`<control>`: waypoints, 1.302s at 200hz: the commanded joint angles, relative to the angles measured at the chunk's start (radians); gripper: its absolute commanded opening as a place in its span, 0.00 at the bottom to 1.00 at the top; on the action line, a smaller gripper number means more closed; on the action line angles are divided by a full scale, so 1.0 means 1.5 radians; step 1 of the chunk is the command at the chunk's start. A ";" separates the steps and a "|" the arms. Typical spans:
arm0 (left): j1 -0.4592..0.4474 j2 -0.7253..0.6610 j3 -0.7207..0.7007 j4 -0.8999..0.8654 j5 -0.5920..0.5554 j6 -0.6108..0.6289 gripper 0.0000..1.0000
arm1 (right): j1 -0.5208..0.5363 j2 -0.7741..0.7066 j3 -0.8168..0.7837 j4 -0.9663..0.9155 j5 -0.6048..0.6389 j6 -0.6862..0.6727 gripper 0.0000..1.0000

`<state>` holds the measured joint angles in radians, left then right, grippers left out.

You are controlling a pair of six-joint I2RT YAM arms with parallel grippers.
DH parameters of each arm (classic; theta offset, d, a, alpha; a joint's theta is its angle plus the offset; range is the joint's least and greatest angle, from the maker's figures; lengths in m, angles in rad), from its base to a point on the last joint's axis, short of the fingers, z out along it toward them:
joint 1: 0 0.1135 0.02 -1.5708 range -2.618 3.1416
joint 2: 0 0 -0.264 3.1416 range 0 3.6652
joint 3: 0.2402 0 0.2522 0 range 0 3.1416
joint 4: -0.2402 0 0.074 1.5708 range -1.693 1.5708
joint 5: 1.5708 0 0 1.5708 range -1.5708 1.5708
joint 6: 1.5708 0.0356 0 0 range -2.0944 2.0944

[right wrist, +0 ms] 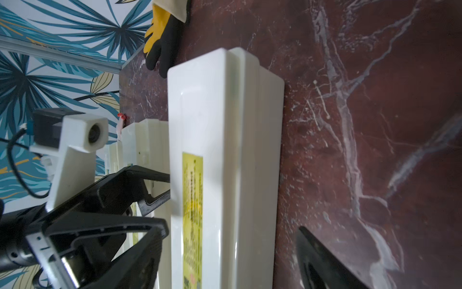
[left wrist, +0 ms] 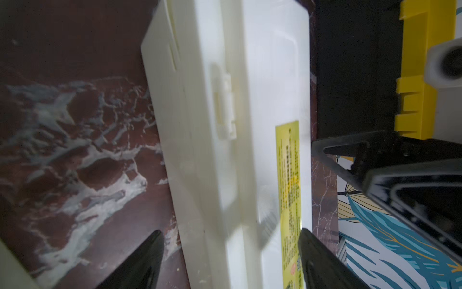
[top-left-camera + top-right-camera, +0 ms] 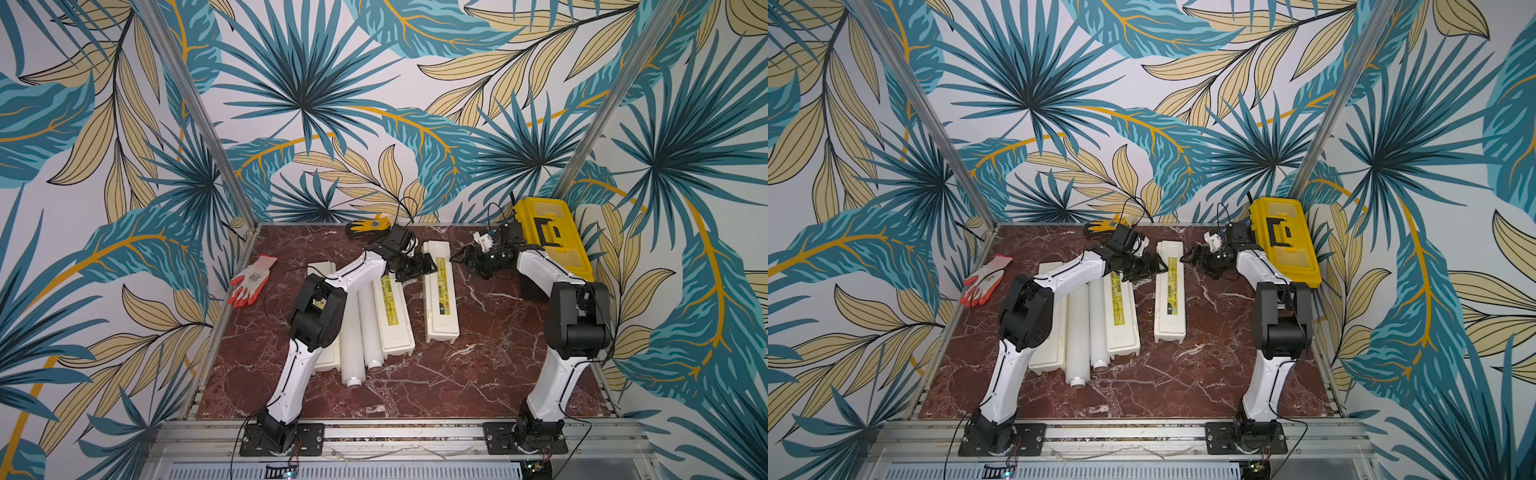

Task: Put plastic wrap rolls into dispensers
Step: Close the lid on the plastic wrap cutting box.

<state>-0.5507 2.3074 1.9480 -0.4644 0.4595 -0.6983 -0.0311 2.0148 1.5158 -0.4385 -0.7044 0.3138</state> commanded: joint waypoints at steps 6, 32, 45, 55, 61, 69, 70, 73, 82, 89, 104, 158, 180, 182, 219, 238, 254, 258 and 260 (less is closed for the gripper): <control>0.016 0.046 0.078 -0.018 0.024 0.015 0.86 | 0.000 0.080 0.075 0.018 -0.026 0.033 0.86; 0.020 0.086 0.104 -0.018 0.033 0.005 0.89 | 0.001 0.163 0.156 -0.020 -0.057 0.043 0.84; 0.024 0.103 0.122 -0.018 0.041 -0.002 0.89 | 0.005 0.202 0.208 -0.093 -0.070 0.020 0.79; 0.027 0.117 0.137 -0.018 0.049 -0.009 0.89 | 0.010 0.223 0.237 -0.144 -0.084 -0.003 0.75; 0.027 0.123 0.146 -0.018 0.050 -0.011 0.90 | 0.012 0.234 0.253 -0.175 -0.086 -0.015 0.73; 0.028 0.133 0.155 -0.018 0.051 -0.014 0.91 | 0.017 0.248 0.270 -0.209 -0.090 -0.034 0.69; 0.027 0.135 0.156 -0.018 0.051 -0.015 0.91 | 0.018 0.249 0.272 -0.212 -0.091 -0.035 0.69; 0.028 0.138 0.159 -0.018 0.053 -0.017 0.91 | 0.019 0.255 0.277 -0.225 -0.090 -0.039 0.67; 0.028 0.148 0.163 -0.020 0.053 -0.027 0.91 | 0.024 0.271 0.298 -0.262 -0.080 -0.050 0.63; 0.027 0.153 0.159 -0.021 0.052 -0.038 0.91 | 0.027 0.282 0.308 -0.285 -0.073 -0.057 0.60; 0.027 0.160 0.145 -0.020 0.048 -0.054 0.91 | 0.035 0.297 0.322 -0.319 -0.065 -0.069 0.55; 0.007 0.197 0.167 -0.077 -0.015 -0.075 0.70 | 0.049 0.314 0.331 -0.368 -0.006 -0.089 0.44; -0.001 0.204 0.172 -0.098 -0.049 -0.079 0.50 | 0.051 0.303 0.336 -0.380 0.018 -0.103 0.43; -0.001 0.205 0.172 -0.100 -0.052 -0.079 0.49 | 0.051 0.301 0.336 -0.381 0.019 -0.104 0.43; -0.011 0.202 0.179 -0.108 -0.066 -0.085 0.47 | 0.050 0.272 0.332 -0.375 0.035 -0.115 0.50; -0.014 0.189 0.197 -0.108 -0.060 -0.074 0.50 | 0.049 0.238 0.314 -0.352 0.060 -0.118 0.52; -0.013 0.173 0.211 -0.108 -0.061 -0.065 0.54 | 0.049 0.195 0.286 -0.315 0.089 -0.111 0.58; -0.013 0.169 0.215 -0.108 -0.061 -0.061 0.55 | 0.049 0.183 0.279 -0.306 0.094 -0.111 0.61; -0.013 0.167 0.218 -0.108 -0.060 -0.059 0.55 | 0.049 0.176 0.276 -0.300 0.097 -0.110 0.63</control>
<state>-0.5373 2.5248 2.2570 -0.5018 0.4412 -0.8394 0.0288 2.3444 2.0117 -0.8619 -0.7376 0.1707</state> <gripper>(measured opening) 0.532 0.571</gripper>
